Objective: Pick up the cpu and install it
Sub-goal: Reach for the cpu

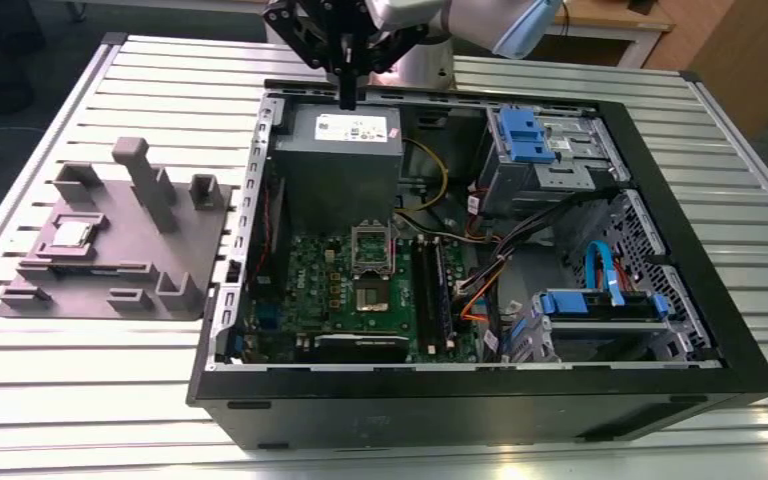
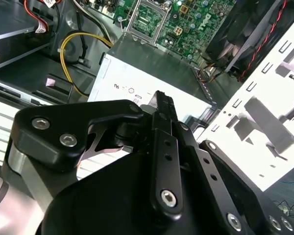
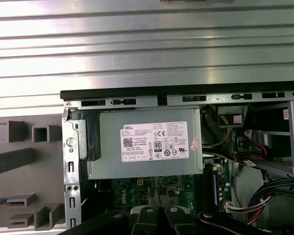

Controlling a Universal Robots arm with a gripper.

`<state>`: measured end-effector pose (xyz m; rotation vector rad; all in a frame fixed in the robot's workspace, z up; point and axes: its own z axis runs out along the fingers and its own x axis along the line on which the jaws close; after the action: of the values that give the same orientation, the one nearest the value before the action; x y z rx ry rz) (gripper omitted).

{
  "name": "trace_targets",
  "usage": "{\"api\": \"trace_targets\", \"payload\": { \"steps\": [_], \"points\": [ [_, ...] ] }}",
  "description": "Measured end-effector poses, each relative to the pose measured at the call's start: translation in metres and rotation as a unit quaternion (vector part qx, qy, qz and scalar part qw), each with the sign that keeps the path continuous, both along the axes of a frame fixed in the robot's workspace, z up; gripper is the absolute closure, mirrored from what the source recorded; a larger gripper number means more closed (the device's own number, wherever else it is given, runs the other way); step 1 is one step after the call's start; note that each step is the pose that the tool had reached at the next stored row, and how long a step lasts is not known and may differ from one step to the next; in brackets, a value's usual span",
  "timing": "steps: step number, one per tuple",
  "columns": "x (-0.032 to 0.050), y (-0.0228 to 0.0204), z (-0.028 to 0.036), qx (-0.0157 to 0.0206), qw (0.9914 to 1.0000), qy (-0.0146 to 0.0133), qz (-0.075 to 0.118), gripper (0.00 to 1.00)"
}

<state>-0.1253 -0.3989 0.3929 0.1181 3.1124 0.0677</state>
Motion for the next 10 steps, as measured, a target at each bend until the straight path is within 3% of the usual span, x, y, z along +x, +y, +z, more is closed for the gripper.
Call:
{"api": "trace_targets", "payload": {
  "steps": [10],
  "points": [
    [-0.003, 0.0, 0.0, 0.0, 1.0, 0.0, 0.0, 0.89]
  ]
}}
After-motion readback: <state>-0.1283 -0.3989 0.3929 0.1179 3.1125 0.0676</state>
